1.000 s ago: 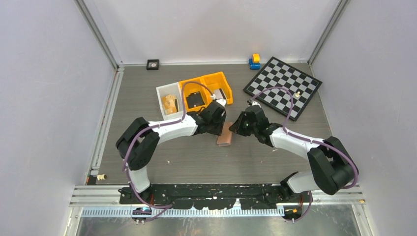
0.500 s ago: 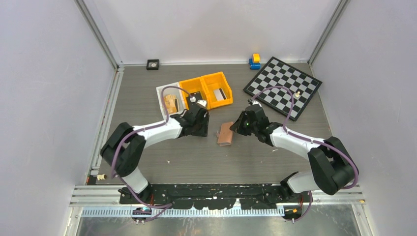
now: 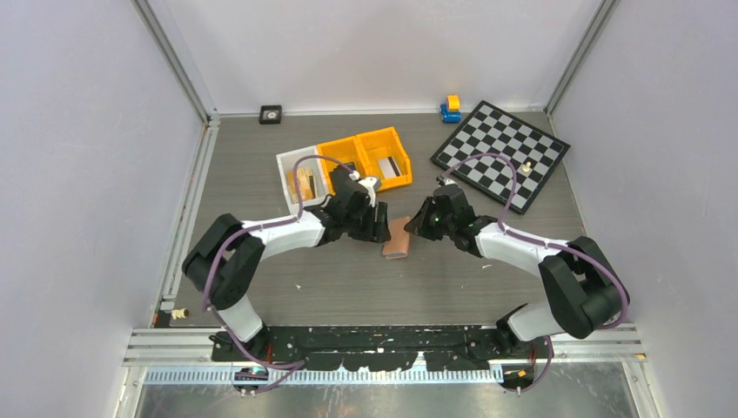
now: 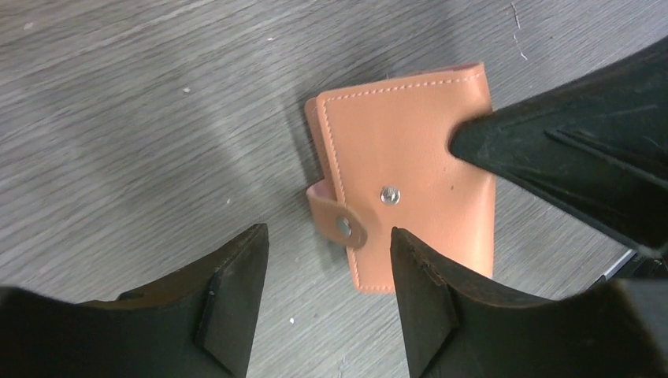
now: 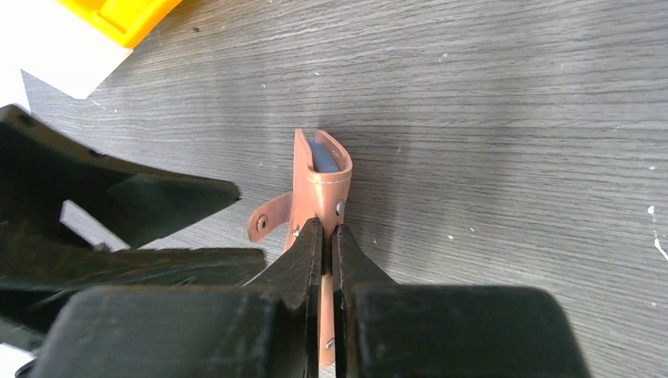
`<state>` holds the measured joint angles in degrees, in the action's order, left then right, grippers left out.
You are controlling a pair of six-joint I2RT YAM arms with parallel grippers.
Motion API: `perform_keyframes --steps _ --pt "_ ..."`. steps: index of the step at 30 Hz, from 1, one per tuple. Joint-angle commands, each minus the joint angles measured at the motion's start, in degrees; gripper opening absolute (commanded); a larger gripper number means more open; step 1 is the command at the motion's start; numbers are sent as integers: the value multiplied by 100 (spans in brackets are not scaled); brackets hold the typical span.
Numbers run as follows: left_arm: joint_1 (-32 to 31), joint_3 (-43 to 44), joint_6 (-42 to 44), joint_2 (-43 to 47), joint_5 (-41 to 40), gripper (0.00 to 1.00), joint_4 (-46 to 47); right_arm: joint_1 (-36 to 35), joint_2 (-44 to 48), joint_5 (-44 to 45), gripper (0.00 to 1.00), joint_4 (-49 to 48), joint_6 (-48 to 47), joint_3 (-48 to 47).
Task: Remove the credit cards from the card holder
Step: Open the card holder at the center of the board.
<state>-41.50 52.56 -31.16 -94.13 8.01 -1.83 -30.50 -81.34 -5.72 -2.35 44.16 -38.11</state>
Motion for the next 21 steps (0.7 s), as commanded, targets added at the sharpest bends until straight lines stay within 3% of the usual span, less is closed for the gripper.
perform_keyframes --steps 1,4,6,7,9,16,17,21 --pt "-8 507 56 -481 456 52 82 1 -106 -183 1 -291 27 -245" --pt "1 640 33 -615 334 32 -171 2 -83 -31 4 -193 1 -253" --pt "53 609 8 -560 253 14 -252 0 -25 210 14 -55 -12 -274" --pt "103 577 -25 -503 250 2 -256 0 10 319 25 8 -5 -276" --pt "217 457 -83 -339 309 0 -215 1 83 458 45 115 13 -271" --pt "362 10 -160 444 352 0 50 0 426 503 73 157 -91 -180" --pt "384 -68 -177 554 412 0 139 6 484 442 84 88 -117 -128" --pt "412 -399 -261 895 597 0 671 3 602 307 86 -117 -183 -7"
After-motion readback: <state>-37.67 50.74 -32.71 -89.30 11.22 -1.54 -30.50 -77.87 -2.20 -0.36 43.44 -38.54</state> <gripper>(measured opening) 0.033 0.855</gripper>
